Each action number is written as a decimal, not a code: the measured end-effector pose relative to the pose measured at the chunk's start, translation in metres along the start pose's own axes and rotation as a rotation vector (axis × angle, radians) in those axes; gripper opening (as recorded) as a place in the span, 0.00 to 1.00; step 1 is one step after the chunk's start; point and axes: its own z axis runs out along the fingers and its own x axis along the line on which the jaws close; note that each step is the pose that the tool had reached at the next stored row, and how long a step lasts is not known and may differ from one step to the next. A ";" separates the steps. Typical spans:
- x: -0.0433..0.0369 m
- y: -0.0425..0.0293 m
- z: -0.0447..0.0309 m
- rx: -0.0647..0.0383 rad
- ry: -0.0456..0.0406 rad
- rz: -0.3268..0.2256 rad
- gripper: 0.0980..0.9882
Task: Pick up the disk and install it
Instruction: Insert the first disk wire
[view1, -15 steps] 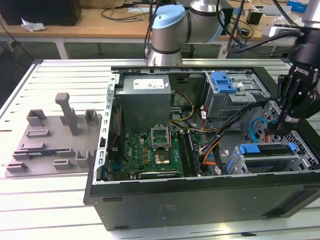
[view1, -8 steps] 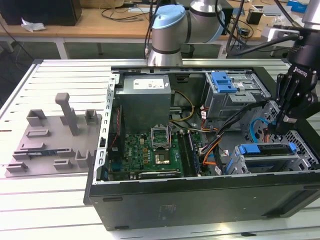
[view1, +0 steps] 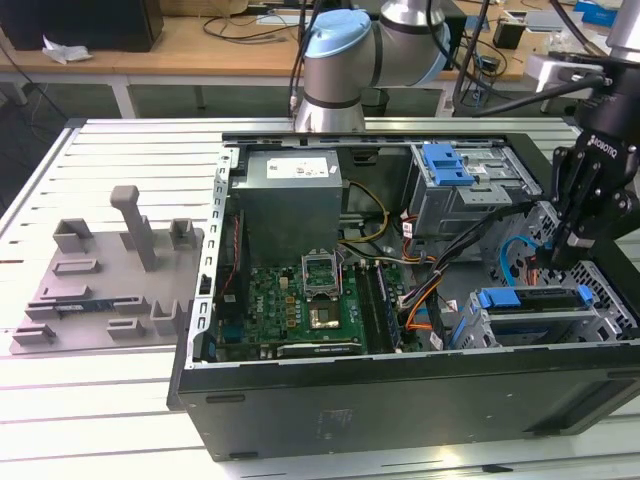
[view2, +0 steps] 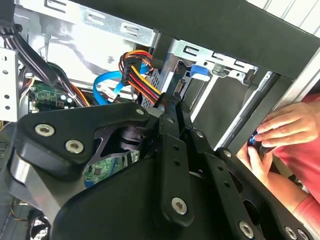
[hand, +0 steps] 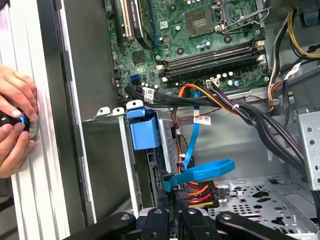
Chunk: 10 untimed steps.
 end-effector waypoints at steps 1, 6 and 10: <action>0.0011 0.0005 0.0001 0.001 -0.0052 -0.008 0.08; 0.0126 0.0004 0.0025 0.001 -0.0547 -0.031 0.08; 0.0180 -0.0005 0.0036 -0.001 -0.0826 -0.035 0.08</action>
